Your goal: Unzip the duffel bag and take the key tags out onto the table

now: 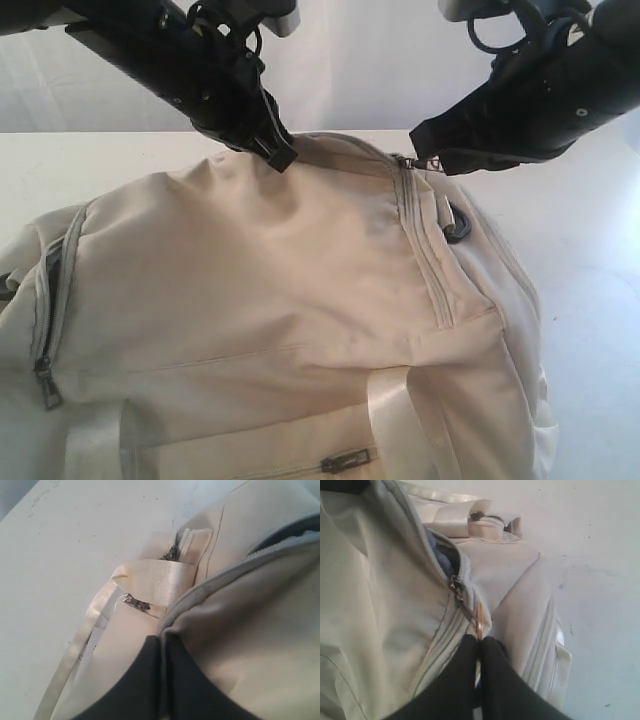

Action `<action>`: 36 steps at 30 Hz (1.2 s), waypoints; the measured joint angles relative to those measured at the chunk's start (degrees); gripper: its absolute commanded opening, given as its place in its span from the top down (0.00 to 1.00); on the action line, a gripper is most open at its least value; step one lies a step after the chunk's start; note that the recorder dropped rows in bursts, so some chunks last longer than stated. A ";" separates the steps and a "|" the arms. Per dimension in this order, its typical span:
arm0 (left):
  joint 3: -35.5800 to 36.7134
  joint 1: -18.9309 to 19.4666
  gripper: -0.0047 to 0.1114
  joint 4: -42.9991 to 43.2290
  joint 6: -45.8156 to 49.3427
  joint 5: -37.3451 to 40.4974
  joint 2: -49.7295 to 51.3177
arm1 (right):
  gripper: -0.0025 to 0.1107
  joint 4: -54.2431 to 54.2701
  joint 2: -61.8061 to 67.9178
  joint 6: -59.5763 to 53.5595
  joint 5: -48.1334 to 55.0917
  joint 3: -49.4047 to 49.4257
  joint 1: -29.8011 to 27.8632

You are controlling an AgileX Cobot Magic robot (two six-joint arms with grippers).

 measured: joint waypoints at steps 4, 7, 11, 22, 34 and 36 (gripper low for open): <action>0.00 0.00 0.96 -0.72 0.00 1.23 0.00 | 0.98 0.22 -0.43 0.00 1.55 0.24 0.00; 0.00 0.12 0.96 -4.37 2.14 4.08 0.00 | 0.98 0.22 -0.65 0.00 1.44 1.10 0.00; 0.00 0.58 0.96 -11.69 9.20 10.23 0.00 | 0.98 0.86 -0.65 0.00 -0.30 2.44 0.00; 0.00 1.28 0.96 -18.15 12.41 11.23 -5.77 | 0.98 2.00 1.33 0.00 -2.96 4.71 0.00; 0.00 6.06 0.96 -19.94 10.37 9.36 -6.53 | 0.98 4.66 -2.17 -0.48 1.43 4.85 0.00; 0.00 6.10 0.96 -20.16 10.37 8.97 -6.53 | 0.98 4.66 -4.50 -0.48 2.73 4.99 0.00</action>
